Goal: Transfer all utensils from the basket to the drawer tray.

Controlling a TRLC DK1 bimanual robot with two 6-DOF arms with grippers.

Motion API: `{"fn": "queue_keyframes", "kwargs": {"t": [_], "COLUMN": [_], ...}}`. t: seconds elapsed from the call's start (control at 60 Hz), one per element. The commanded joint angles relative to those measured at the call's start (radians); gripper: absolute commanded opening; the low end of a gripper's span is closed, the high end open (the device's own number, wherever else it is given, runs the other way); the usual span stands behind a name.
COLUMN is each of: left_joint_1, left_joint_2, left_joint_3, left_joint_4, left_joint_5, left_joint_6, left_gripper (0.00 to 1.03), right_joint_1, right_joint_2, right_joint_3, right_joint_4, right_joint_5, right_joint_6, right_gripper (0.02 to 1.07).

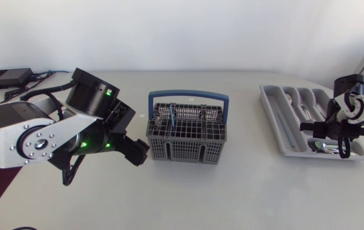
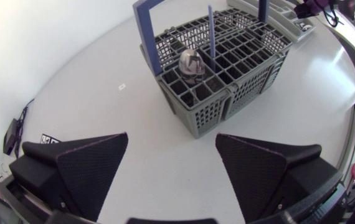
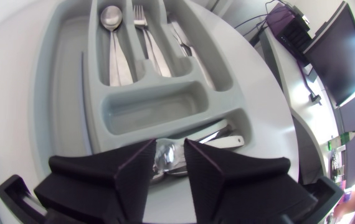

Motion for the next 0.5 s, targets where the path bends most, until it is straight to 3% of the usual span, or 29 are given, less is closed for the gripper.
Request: {"fn": "queue_keyframes", "kwargs": {"t": [0.0, 0.133, 0.233, 0.483], "left_joint_1": [-0.008, -0.008, -0.008, -0.008], "left_joint_2": [-0.005, -0.002, -0.001, 0.009], "left_joint_3": [0.001, 0.001, 0.001, 0.003], "left_joint_4": [-0.006, -0.006, -0.003, -0.001], "left_joint_5": [-0.005, -0.005, -0.005, -0.005], "left_joint_6": [0.007, 0.006, 0.006, 0.006], "left_gripper": [0.99, 0.99, 0.99, 0.99], "right_joint_1": [0.027, 0.050, 0.097, 0.387], "right_joint_2": [-0.016, -0.086, -0.214, -0.454], "right_joint_3": [-0.041, -0.061, -0.082, -0.049], "right_joint_4": [-0.001, -0.027, -0.095, -0.332], "right_joint_5": [0.006, -0.009, -0.092, -0.285], "right_joint_6": [-0.019, -0.013, 0.018, 0.185], "right_gripper": [0.77, 0.80, 0.80, 0.80]}}
